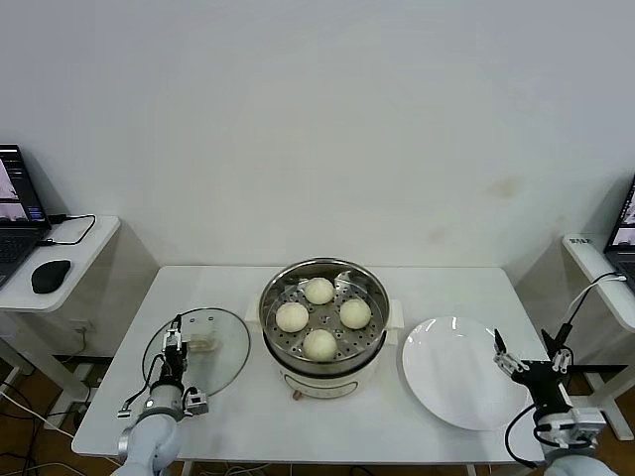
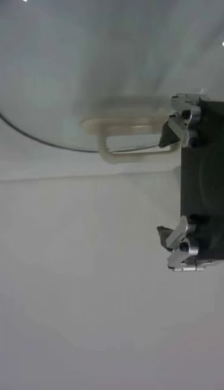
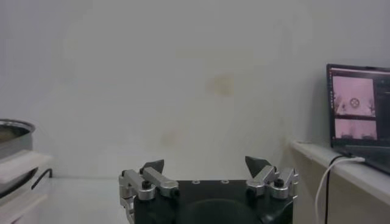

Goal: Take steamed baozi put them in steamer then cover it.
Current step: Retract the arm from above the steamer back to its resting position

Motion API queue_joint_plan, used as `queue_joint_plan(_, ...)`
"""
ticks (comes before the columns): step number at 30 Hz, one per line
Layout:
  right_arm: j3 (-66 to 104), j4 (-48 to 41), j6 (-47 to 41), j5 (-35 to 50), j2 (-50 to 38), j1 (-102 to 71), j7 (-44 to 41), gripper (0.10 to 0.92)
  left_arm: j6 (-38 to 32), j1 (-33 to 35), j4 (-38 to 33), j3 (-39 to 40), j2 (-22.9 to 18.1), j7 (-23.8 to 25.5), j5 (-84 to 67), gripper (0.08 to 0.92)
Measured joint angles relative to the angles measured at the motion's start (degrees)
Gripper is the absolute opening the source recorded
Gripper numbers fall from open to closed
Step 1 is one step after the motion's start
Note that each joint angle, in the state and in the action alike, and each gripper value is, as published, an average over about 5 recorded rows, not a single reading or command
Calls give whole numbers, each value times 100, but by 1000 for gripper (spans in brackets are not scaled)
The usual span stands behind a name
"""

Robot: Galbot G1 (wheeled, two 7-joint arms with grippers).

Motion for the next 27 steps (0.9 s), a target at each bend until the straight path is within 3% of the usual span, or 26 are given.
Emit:
queue_joint_plan(16, -68, -61, 21, -22, 72, 26, -64, 823, 105, -161, 280, -19, -138, -234, -96, 817)
queue_joint_plan(19, -88, -73, 28, -35, 77, 27, -73, 823, 75, -152, 323, -17, -140, -257, -113, 766)
queue_joint_plan(27, -130, -110, 58, -69, 24, -31, -91, 822, 2, -181, 462, -36, -146, -285, -129, 536)
